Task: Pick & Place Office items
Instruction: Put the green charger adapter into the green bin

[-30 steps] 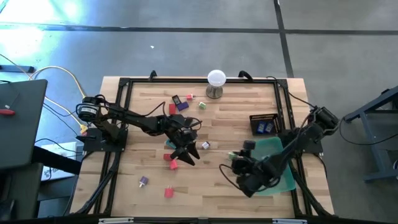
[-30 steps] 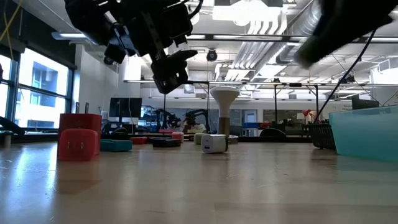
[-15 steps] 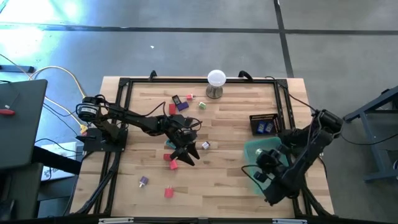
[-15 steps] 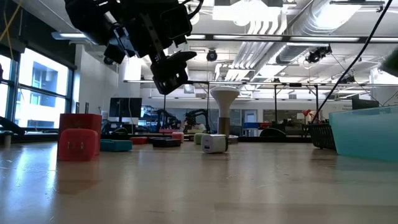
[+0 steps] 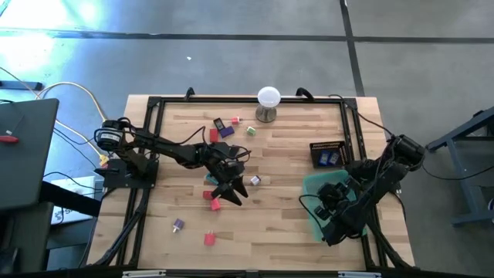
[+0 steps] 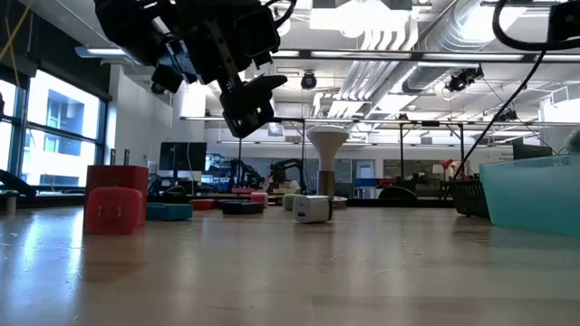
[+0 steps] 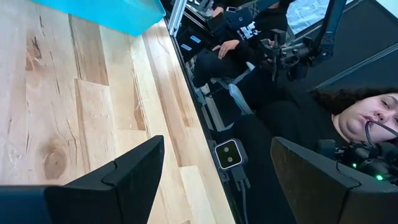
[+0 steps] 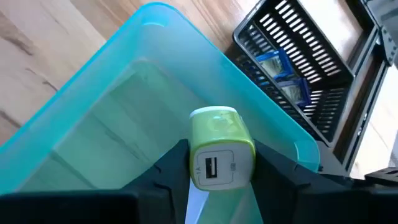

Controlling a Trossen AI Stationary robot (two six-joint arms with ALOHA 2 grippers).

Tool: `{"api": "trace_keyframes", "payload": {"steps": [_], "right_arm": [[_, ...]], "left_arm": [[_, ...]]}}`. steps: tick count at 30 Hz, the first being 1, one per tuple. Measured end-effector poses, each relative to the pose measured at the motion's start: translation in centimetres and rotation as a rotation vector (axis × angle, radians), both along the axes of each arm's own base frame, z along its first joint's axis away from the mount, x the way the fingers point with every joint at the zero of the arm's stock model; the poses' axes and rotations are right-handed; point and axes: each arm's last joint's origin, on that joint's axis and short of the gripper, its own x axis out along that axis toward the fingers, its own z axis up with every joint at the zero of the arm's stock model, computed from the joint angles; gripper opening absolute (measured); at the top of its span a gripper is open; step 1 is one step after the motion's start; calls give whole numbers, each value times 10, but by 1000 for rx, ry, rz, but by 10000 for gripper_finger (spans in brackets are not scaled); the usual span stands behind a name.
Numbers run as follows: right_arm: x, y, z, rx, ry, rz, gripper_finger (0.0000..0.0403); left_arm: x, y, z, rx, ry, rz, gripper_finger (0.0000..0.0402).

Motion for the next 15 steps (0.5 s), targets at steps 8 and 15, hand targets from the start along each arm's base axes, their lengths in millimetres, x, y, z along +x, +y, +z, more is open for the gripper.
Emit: {"api": "trace_keyframes", "payload": {"steps": [8,15], "right_arm": [[10,-14,-19,64,56,-1,129],[21,-26,-29,111,85,17,132]], "left_arm": [[0,0,0,0,0,0,288],[0,0,-1,-2,9,-7,288]]}}
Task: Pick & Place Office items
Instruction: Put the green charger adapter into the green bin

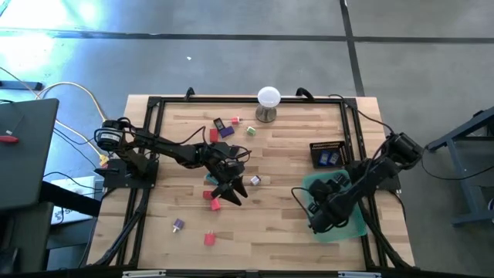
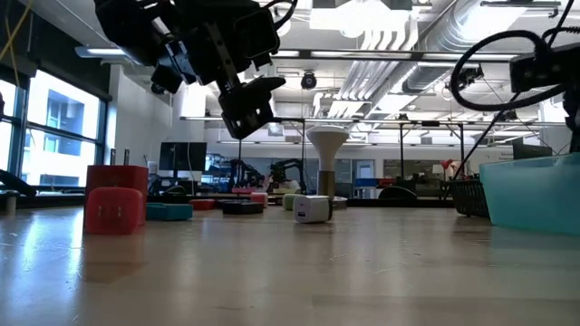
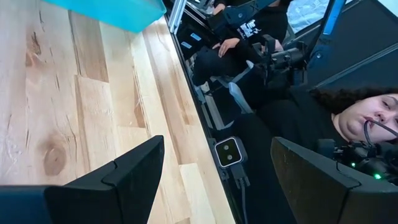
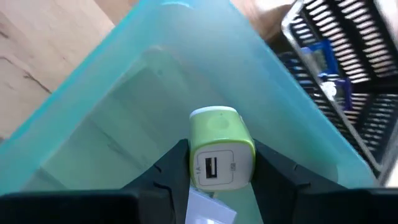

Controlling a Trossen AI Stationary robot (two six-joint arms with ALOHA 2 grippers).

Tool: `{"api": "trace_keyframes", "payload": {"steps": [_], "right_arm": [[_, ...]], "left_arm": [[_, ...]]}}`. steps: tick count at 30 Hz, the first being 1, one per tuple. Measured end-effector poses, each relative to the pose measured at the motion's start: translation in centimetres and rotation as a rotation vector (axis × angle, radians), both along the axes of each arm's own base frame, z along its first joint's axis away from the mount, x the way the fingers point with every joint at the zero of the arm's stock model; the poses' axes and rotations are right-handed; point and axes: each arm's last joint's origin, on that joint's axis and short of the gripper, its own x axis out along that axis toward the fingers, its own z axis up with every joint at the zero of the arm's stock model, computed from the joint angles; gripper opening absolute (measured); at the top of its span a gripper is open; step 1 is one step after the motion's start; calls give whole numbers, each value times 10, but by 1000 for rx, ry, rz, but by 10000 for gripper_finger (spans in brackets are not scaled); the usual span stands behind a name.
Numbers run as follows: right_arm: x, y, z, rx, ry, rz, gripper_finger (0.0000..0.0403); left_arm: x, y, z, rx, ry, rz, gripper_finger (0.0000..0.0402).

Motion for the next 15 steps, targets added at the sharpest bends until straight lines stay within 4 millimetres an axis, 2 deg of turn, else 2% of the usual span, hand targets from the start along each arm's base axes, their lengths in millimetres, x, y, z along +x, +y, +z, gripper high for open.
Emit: {"api": "trace_keyframes", "payload": {"steps": [6,15], "right_arm": [[6,-6,-6,24,0,18,132],[9,-11,-5,-65,-44,65,133]], "left_arm": [[0,0,0,0,0,0,288],[0,0,0,0,-1,0,288]]}}
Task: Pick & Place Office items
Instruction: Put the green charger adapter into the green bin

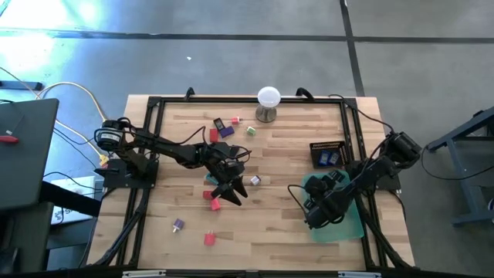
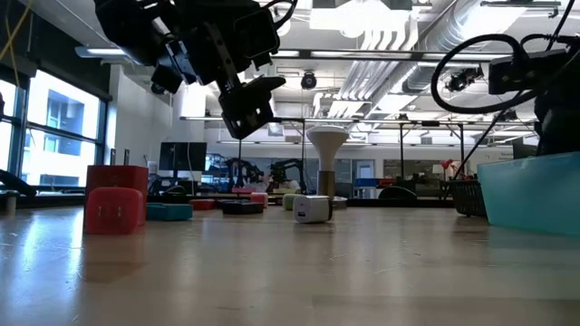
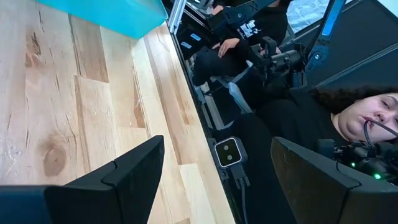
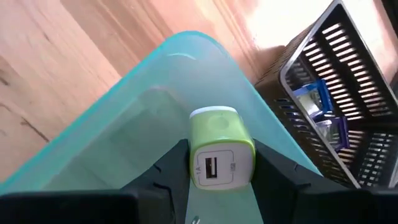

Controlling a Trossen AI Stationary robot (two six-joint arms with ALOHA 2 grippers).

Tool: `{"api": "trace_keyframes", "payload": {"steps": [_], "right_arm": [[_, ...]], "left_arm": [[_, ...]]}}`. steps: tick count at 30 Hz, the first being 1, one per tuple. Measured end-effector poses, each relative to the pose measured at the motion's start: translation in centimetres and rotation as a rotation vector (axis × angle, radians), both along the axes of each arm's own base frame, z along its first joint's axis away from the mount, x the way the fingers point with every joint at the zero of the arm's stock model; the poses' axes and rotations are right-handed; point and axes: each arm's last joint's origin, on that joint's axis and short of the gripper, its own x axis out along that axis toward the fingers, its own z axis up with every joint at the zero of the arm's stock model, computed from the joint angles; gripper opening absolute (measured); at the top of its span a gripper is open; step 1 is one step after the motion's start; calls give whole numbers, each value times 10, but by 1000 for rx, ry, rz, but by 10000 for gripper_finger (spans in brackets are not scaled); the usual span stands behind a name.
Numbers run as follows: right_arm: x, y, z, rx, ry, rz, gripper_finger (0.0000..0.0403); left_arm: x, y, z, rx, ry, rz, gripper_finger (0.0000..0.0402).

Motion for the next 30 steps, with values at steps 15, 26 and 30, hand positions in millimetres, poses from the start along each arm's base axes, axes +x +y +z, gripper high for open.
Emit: {"api": "trace_keyframes", "payload": {"steps": [15,26,30], "right_arm": [[-7,-3,2,8,123,-18,133],[-5,3,0,27,65,12,133],[-6,2,0,22,69,7,133]], "left_arm": [[0,-1,0,5,0,12,288],[0,-1,0,8,0,20,288],[0,-1,0,8,1,21,288]]}}
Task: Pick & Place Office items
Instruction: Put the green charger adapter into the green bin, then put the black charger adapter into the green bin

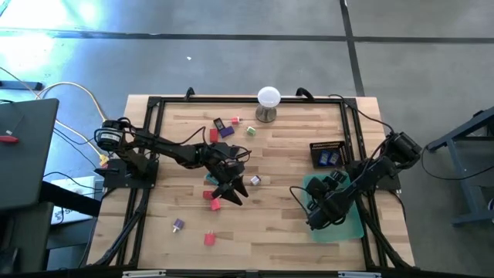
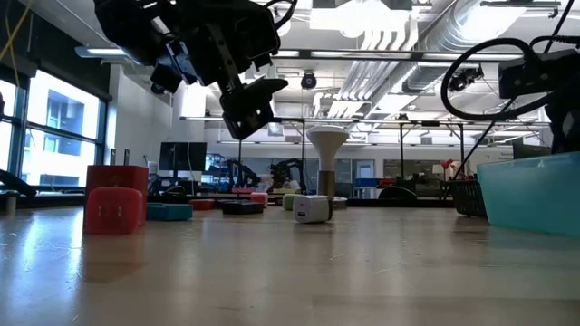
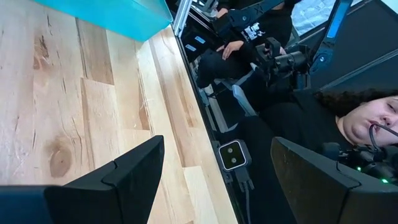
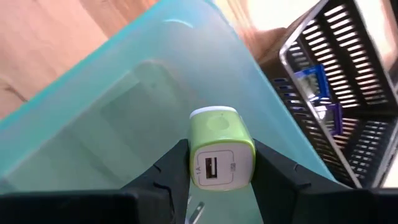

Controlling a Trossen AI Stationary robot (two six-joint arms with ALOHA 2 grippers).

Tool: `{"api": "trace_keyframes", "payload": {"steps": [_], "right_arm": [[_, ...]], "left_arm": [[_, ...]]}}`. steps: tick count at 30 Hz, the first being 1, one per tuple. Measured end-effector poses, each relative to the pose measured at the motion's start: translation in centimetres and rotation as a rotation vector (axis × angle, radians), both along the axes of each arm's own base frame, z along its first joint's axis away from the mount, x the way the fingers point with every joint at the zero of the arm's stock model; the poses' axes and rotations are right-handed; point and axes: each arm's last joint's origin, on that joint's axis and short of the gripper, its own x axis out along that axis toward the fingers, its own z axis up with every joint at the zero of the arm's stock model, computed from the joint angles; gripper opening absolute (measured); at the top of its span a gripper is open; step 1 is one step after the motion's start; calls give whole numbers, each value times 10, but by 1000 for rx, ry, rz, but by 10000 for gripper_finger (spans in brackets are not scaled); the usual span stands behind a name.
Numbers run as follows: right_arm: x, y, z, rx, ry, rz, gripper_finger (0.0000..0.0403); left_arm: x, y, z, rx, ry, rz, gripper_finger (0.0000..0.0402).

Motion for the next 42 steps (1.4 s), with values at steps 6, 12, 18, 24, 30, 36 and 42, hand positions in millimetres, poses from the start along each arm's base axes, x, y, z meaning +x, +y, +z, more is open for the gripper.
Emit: {"api": "trace_keyframes", "payload": {"steps": [6,12,18,24,30,36,42], "right_arm": [[-2,-6,2,-35,34,-29,133],[-3,-10,4,-75,49,-30,150],[-3,-10,4,-75,50,-26,172],[-1,-8,3,-58,34,-31,178],[-1,-8,3,-56,28,-33,178],[-1,-8,3,-55,25,-33,178],[-1,-8,3,-57,25,-31,178]], "left_arm": [[0,0,0,0,2,0,288],[0,0,0,0,2,0,288],[0,0,0,0,3,0,288],[0,0,-1,1,6,-1,288],[0,0,-1,1,6,-1,288],[0,0,-1,1,5,-1,288],[0,0,-1,1,6,-1,288]]}}
